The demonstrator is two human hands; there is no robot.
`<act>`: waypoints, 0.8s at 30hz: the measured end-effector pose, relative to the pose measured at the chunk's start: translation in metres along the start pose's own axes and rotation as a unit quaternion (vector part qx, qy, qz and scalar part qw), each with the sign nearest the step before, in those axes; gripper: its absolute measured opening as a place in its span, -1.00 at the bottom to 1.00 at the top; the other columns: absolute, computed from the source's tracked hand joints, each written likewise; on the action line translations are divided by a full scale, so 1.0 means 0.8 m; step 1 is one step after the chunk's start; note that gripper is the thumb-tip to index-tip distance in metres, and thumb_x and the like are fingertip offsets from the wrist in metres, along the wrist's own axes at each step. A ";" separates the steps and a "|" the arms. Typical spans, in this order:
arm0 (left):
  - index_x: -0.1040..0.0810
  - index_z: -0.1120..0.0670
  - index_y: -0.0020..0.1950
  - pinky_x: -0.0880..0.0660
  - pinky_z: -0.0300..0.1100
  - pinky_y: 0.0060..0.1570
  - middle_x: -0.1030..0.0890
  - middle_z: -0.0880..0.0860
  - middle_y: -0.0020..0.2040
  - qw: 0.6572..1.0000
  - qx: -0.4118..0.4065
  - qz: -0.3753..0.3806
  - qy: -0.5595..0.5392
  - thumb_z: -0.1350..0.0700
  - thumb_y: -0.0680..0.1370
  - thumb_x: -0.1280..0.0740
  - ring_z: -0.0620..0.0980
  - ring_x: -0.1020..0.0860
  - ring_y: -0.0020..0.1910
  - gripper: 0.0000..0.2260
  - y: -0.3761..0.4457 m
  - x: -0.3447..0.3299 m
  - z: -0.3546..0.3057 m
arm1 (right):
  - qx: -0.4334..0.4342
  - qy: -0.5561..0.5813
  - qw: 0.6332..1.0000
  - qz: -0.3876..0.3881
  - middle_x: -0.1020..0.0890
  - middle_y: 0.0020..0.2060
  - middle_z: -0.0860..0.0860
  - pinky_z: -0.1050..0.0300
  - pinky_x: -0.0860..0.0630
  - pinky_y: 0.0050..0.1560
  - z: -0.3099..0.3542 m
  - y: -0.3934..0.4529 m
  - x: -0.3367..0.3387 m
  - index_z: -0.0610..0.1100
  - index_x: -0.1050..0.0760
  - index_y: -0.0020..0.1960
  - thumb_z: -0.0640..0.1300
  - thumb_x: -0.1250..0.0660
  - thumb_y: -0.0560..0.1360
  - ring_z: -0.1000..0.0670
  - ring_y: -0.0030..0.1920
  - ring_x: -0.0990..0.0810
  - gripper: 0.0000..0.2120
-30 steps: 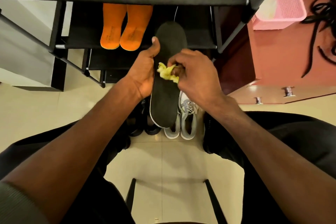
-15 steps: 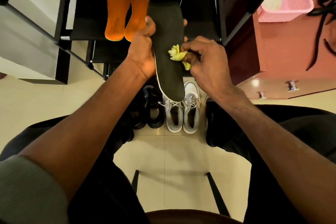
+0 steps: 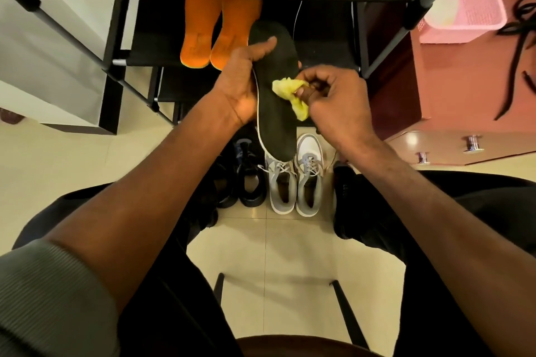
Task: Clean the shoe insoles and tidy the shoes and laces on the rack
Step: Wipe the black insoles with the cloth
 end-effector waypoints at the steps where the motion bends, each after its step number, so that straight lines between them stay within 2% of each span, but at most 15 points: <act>1: -0.63 0.26 0.15 -0.66 0.06 0.07 -0.71 0.23 0.00 1.000 0.012 0.003 0.021 0.05 0.72 -0.21 0.17 -0.70 -0.02 -0.69 -0.003 -0.005 0.006 | -0.006 -0.008 1.000 -0.009 -0.72 -0.10 0.14 0.01 -0.65 0.06 -0.004 0.003 0.002 -0.01 -0.73 0.05 -0.20 -0.48 0.52 0.16 -0.06 -0.67 -0.85; 3: -0.62 0.21 0.10 -0.69 -0.02 -0.09 -0.74 0.19 -0.05 0.999 0.036 0.010 0.028 -0.06 0.75 -0.12 0.11 -0.73 -0.10 -0.59 -0.002 -0.010 0.013 | 0.011 -0.034 0.999 0.009 -0.71 -0.07 0.12 0.01 -0.63 0.09 -0.005 0.000 0.000 -0.03 -0.73 0.06 -0.22 -0.47 0.52 0.14 -0.04 -0.66 -0.83; 6: -0.54 0.26 0.31 -0.66 0.12 0.06 -0.68 0.29 0.18 0.999 0.039 0.000 -0.010 -0.12 0.74 -0.09 0.23 -0.69 0.12 -0.51 0.008 -0.007 0.012 | 0.063 -0.054 0.988 0.134 -0.67 -0.06 0.09 0.09 -0.59 0.10 0.000 -0.008 -0.001 -0.07 -0.73 0.07 -0.28 -0.48 0.49 0.11 0.00 -0.63 -0.79; 8: -0.49 0.27 0.38 -0.61 0.21 0.15 -0.62 0.34 0.27 0.998 0.045 -0.032 -0.022 -0.11 0.74 -0.10 0.31 -0.63 0.23 -0.52 0.016 -0.004 0.006 | 0.043 -0.047 0.975 0.211 -0.61 -0.08 0.13 0.21 -0.53 0.03 0.002 -0.008 0.005 -0.06 -0.72 0.03 -0.28 -0.51 0.49 0.16 -0.05 -0.59 -0.82; 9: -0.50 0.26 0.37 -0.59 0.22 0.16 -0.62 0.34 0.26 0.997 0.048 -0.057 -0.015 -0.07 0.75 -0.10 0.31 -0.63 0.23 -0.55 0.019 -0.003 0.001 | 0.017 -0.038 0.974 0.224 -0.62 -0.08 0.13 0.22 -0.52 0.04 0.001 -0.005 0.011 -0.03 -0.71 0.00 -0.27 -0.51 0.50 0.16 -0.06 -0.59 -0.83; 11: -0.50 0.25 0.38 -0.59 0.21 0.13 -0.64 0.33 0.23 0.994 0.045 -0.095 0.008 0.00 0.75 -0.13 0.29 -0.66 0.16 -0.62 0.023 -0.001 -0.010 | -0.050 0.012 0.979 0.199 -0.69 -0.07 0.04 0.14 -0.56 0.02 -0.001 0.001 0.026 0.00 -0.64 -0.02 -0.25 -0.47 0.55 0.08 -0.04 -0.66 -0.85; 13: -0.56 0.20 0.28 -0.62 0.18 0.09 -0.66 0.31 0.19 0.992 0.036 -0.120 0.021 0.05 0.74 -0.18 0.26 -0.70 0.08 -0.71 0.023 -0.001 -0.020 | -0.132 0.129 0.971 0.149 -0.73 -0.09 -0.12 0.08 -0.59 -0.17 -0.002 0.004 0.039 -0.07 -0.55 0.06 -0.34 -0.36 0.59 -0.05 -0.10 -0.73 -0.82; 15: -0.59 0.17 0.18 -0.64 0.17 0.06 -0.70 0.28 0.13 0.991 0.030 -0.125 0.036 0.07 0.73 -0.21 0.22 -0.72 0.05 -0.77 0.022 -0.003 -0.025 | -0.190 0.215 0.950 0.125 -0.72 -0.15 -0.19 0.11 -0.51 -0.36 -0.007 0.004 0.048 -0.08 -0.48 0.15 -0.46 -0.22 0.58 -0.07 -0.23 -0.70 -0.67; 17: -0.59 0.19 0.23 -0.65 0.15 0.04 -0.72 0.26 0.07 0.992 0.027 -0.116 0.047 0.06 0.73 -0.22 0.21 -0.73 0.02 -0.75 0.019 -0.008 -0.025 | -0.197 0.176 0.955 0.134 -0.68 -0.22 -0.14 0.16 -0.42 -0.40 -0.011 0.003 0.051 -0.01 -0.55 0.10 -0.46 -0.16 0.55 -0.01 -0.32 -0.62 -0.60; 19: -0.60 0.20 0.15 -0.66 0.10 -0.03 -0.74 0.23 -0.06 0.993 0.024 -0.101 0.053 0.06 0.73 -0.21 0.17 -0.74 -0.10 -0.74 0.015 -0.014 -0.023 | -0.217 0.116 0.957 0.151 -0.63 -0.26 -0.08 0.21 -0.39 -0.44 -0.014 0.002 0.045 -0.05 -0.64 -0.03 -0.39 -0.20 0.56 0.06 -0.38 -0.54 -0.68; 21: -0.58 0.18 0.07 -0.67 0.06 -0.20 -0.74 0.20 -0.20 0.994 0.025 -0.095 0.047 0.08 0.73 -0.21 0.14 -0.74 -0.24 -0.77 0.014 -0.018 -0.021 | -0.273 0.100 0.945 0.151 -0.60 -0.29 -0.05 0.27 -0.36 -0.50 -0.018 0.003 0.035 -0.10 -0.67 -0.07 -0.29 -0.22 0.60 0.09 -0.44 -0.49 -0.74; 23: -0.58 0.18 0.09 -0.67 0.04 -0.31 -0.74 0.22 -0.13 0.995 0.023 -0.092 0.036 0.08 0.73 -0.22 0.16 -0.75 -0.17 -0.78 0.014 -0.021 -0.021 | -0.315 0.107 0.931 0.149 -0.61 -0.30 -0.05 0.29 -0.35 -0.50 -0.021 0.003 0.030 -0.11 -0.68 -0.05 -0.10 -0.28 0.62 0.09 -0.46 -0.50 -0.79; 24: -0.58 0.19 0.12 -0.68 0.05 -0.28 -0.73 0.25 -0.04 0.995 0.023 -0.089 0.027 0.07 0.73 -0.21 0.19 -0.74 -0.08 -0.77 0.014 -0.023 -0.021 | -0.320 0.108 0.928 0.158 -0.64 -0.29 -0.05 0.27 -0.36 -0.47 -0.023 0.004 0.029 -0.10 -0.68 -0.03 0.02 -0.32 0.61 0.09 -0.46 -0.51 -0.76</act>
Point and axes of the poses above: each hand's wrist, its own y-axis towards the middle knuckle, its own x-axis out of the back of the hand, z = x × y, the point moved 1 cm from there along y, towards the middle knuckle
